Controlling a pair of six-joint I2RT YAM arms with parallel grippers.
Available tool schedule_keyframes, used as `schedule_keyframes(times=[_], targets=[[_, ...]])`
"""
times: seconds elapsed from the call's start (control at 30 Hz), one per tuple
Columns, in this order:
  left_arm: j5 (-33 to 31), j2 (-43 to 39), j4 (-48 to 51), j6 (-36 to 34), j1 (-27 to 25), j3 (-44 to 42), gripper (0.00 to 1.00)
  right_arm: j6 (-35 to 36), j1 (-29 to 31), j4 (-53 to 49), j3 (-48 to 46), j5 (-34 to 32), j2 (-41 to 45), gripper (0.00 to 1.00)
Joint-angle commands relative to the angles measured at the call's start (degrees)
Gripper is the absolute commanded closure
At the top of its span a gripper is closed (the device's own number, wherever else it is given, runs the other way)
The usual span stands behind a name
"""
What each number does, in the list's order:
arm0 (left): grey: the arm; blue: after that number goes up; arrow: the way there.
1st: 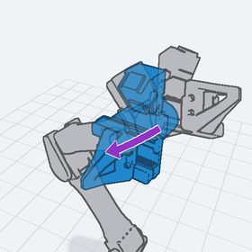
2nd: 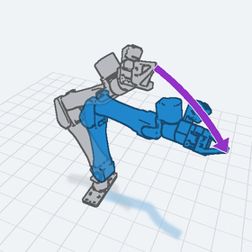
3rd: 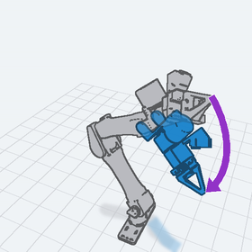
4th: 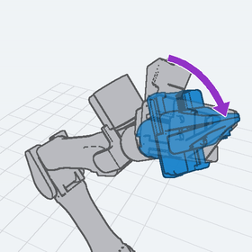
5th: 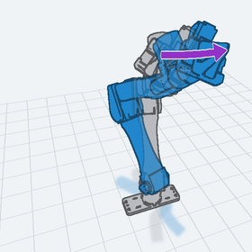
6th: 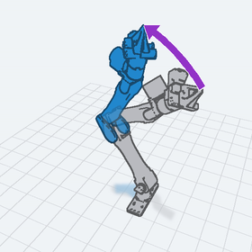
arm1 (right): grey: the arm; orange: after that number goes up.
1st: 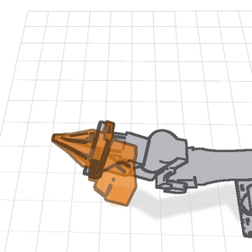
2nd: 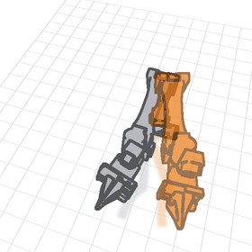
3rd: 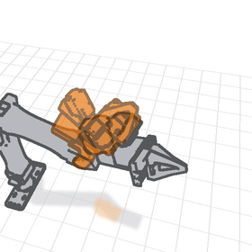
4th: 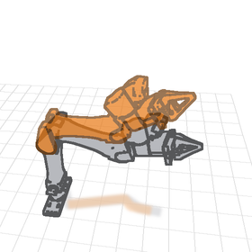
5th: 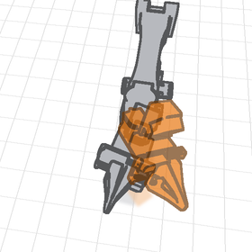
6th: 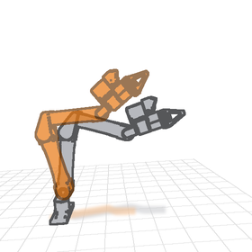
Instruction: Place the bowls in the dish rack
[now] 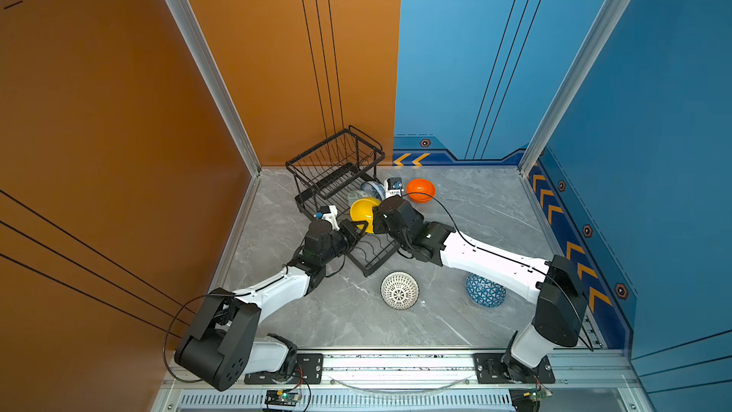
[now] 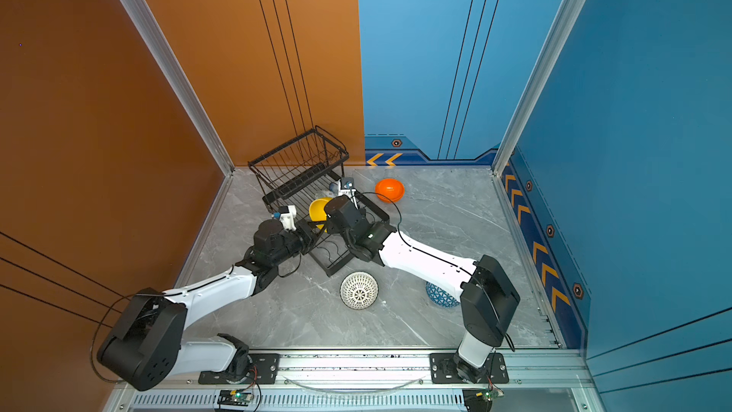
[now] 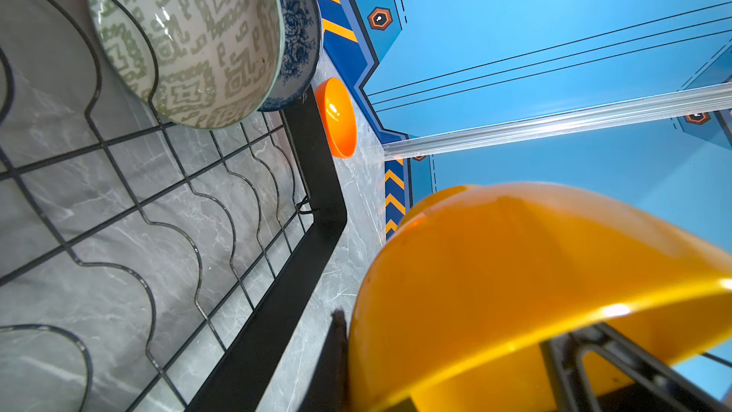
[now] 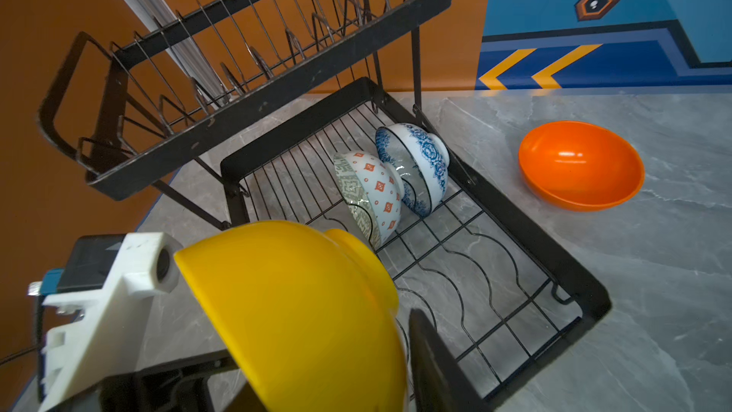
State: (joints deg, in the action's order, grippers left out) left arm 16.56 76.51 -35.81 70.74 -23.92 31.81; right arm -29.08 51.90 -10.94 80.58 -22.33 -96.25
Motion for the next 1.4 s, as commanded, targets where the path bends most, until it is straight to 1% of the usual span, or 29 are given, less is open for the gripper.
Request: schedule_keyframes(times=[0.0, 0.1, 0.17, 0.3, 0.4, 0.47, 0.53, 0.6, 0.63, 0.8, 0.9, 0.97, 1.0, 1.03, 1.07, 1.17, 1.23, 1.3, 1.37], targets=[[2.0, -0.2, -0.7, -2.2, -0.1, -1.1, 1.00, 6.6, -2.4, -12.9, 5.0, 4.7, 0.2, 0.54], [2.4, 0.3, -0.7, -2.9, -0.2, -1.1, 1.00, 9.3, -4.3, -18.4, 9.1, 8.7, -0.1, 0.54], [2.9, 0.6, -0.7, -3.2, -0.1, -1.2, 1.00, 11.3, -5.3, -21.5, 12.0, 9.8, -0.7, 0.54], [3.4, 0.9, -0.7, -3.3, -0.2, -1.4, 1.00, 15.8, -4.9, -28.2, 19.4, 8.5, -4.0, 0.56], [3.4, 0.5, -0.6, -3.3, -0.3, -1.3, 1.00, 17.5, -3.0, -29.7, 21.7, 5.7, -5.6, 0.59], [3.2, 0.4, -0.3, -3.4, -0.4, -1.1, 1.00, 17.8, -1.4, -29.7, 22.0, 2.4, -6.7, 0.62], [3.1, 0.4, -0.1, -3.5, -0.5, -0.9, 1.00, 18.5, 0.6, -29.4, 22.8, -2.9, -8.0, 0.70], [3.0, 0.5, -0.1, -3.4, -0.7, -0.8, 1.00, 19.3, 2.3, -29.1, 24.5, -7.2, -9.2, 0.74], [2.9, 0.5, -0.1, -3.3, -0.7, -0.8, 1.00, 19.5, 3.0, -29.0, 24.8, -9.3, -9.8, 0.77], [2.6, -0.2, -0.1, -3.1, -0.8, -0.9, 1.00, 19.4, 4.5, -27.1, 24.7, -16.3, -10.9, 0.88], [2.3, -0.5, 0.0, -3.1, -0.8, -1.2, 1.00, 19.4, 5.1, -24.5, 22.8, -19.2, -9.9, 0.93], [2.0, -0.7, 0.1, -3.0, -0.8, -1.4, 1.00, 19.4, 5.7, -21.9, 19.8, -20.8, -8.7, 0.97], [1.8, -0.6, 0.2, -3.0, -0.8, -1.5, 1.00, 19.8, 6.2, -20.4, 18.6, -22.7, -8.2, 1.00], [1.8, -0.5, 0.2, -2.9, -0.8, -1.5, 0.99, 20.5, 7.0, -18.6, 17.4, -24.7, -7.8, 1.00], [1.7, -0.4, 0.2, -2.7, -0.8, -1.5, 0.93, 21.4, 7.7, -16.8, 16.4, -26.7, -7.5, 1.00], [1.8, -0.5, 0.5, -2.4, -0.4, -1.5, 0.81, 22.9, 9.1, -12.8, 14.1, -32.0, -7.2, 1.00], [1.7, -1.1, 1.5, -2.5, 0.0, -1.5, 0.70, 23.3, 9.7, -10.3, 12.8, -34.7, -7.4, 1.00], [1.9, -2.0, 3.0, -2.7, 0.5, -1.5, 0.65, 23.8, 10.1, -8.2, 11.9, -37.2, -7.8, 1.00], [1.9, -3.4, 4.7, -3.1, 1.2, -1.8, 0.55, 24.4, 10.2, -6.6, 11.6, -39.7, -8.5, 1.00]])
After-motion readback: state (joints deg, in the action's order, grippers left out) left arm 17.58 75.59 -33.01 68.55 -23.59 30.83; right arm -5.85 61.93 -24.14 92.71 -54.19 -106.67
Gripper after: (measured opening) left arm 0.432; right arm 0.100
